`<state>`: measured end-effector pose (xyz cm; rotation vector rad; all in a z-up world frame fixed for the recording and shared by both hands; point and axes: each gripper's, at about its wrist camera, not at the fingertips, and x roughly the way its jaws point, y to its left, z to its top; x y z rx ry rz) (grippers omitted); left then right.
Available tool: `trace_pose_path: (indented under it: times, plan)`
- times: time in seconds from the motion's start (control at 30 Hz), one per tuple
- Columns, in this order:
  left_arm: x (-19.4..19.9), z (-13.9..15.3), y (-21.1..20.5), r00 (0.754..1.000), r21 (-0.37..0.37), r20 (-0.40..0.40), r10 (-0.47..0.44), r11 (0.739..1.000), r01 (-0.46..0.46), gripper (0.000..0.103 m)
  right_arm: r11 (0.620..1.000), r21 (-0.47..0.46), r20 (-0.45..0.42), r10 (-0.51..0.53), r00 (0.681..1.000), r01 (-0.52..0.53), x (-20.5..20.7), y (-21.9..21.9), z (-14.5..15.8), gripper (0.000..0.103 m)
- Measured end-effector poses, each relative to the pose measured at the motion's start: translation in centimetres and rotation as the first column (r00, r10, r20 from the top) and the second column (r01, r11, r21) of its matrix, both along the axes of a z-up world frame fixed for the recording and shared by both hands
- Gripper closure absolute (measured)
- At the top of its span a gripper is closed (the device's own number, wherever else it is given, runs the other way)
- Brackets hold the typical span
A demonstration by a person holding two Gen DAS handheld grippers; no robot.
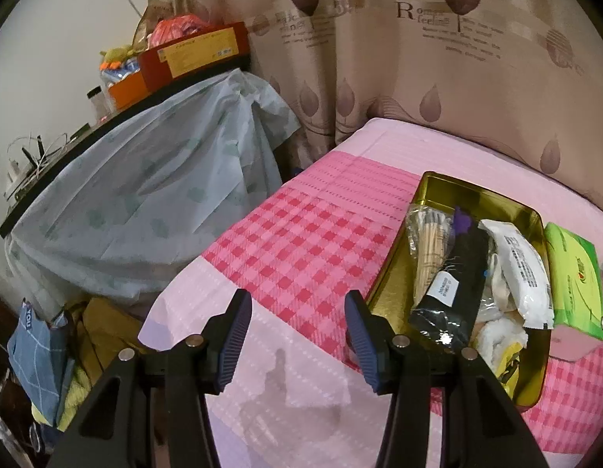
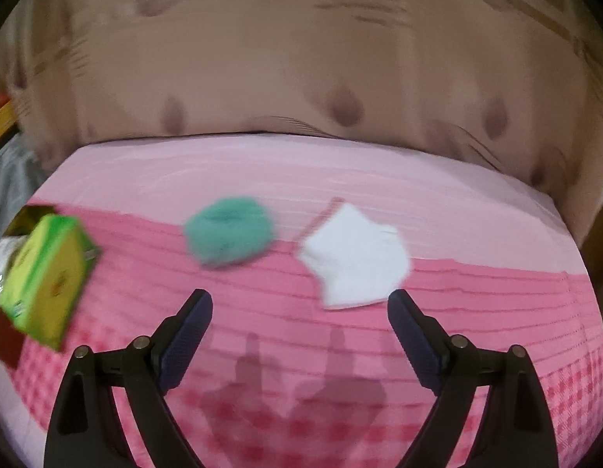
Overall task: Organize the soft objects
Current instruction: 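Grasp the white sock with the right gripper and lift it, then grasp the teal fluffy pompom with the left gripper while the right gripper holds the sock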
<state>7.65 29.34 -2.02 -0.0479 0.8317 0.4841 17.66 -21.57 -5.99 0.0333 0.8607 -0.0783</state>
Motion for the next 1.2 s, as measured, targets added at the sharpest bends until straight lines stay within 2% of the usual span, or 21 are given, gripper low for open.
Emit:
trace_pose_path:
  times: [0.27,0.47,0.57,0.6,0.73,0.8,0.87,0.97,1.03,1.07,1.2]
  plan:
    - [0.3,0.4,-3.1,0.992,0.071,0.009,-0.124,0.990,0.123,0.052,0.996,0.000,-0.016,-0.090,0.996,0.090,4.1,-3.1,-2.6,0.007]
    - [1.6,0.8,-6.2,0.978,0.015,0.015,-0.207,0.978,0.206,0.051,0.995,-0.005,-0.049,-0.104,0.993,0.104,7.5,-3.7,-4.7,0.006]
    - [2.8,1.0,-8.8,0.967,0.018,0.012,-0.255,0.967,0.254,0.051,0.996,0.009,-0.080,-0.091,0.993,0.092,8.3,-3.9,-5.6,0.008]
    - [3.3,1.2,-10.1,0.960,0.023,0.010,-0.280,0.960,0.280,0.051,0.996,0.025,-0.083,-0.085,0.993,0.087,8.4,-4.0,-5.6,0.009]
    - [5.3,1.6,-14.5,0.930,0.021,0.003,-0.368,0.929,0.368,0.051,0.996,0.057,-0.063,-0.067,0.996,0.071,8.0,-4.3,-5.5,0.033]
    - [6.4,1.6,-17.5,0.904,-0.005,-0.001,-0.427,0.904,0.427,0.051,0.996,0.068,-0.051,-0.060,0.997,0.064,7.3,-4.4,-5.3,0.042]
    - [7.0,1.5,-20.4,0.879,-0.017,-0.005,-0.477,0.879,0.477,0.051,0.995,0.081,-0.042,-0.057,0.998,0.060,6.5,-4.7,-5.2,0.055]
    - [7.8,1.0,-24.6,0.833,-0.024,-0.006,-0.554,0.832,0.554,0.051,0.996,0.075,-0.039,-0.053,0.998,0.056,5.1,-5.2,-5.1,0.058]
    - [8.2,0.6,-26.8,0.810,-0.026,-0.020,-0.586,0.810,0.585,0.051,0.996,0.071,-0.038,-0.055,0.998,0.058,3.8,-5.9,-5.0,0.059]
    - [8.5,0.3,-28.3,0.790,-0.037,-0.024,-0.612,0.791,0.611,0.051,0.995,0.070,-0.040,-0.064,0.997,0.066,2.8,-6.5,-4.9,0.059]
    - [9.5,-0.5,-32.3,0.748,-0.067,-0.031,-0.662,0.749,0.660,0.051,0.992,0.062,-0.044,-0.106,0.993,0.109,-0.8,-9.1,-4.8,0.059]
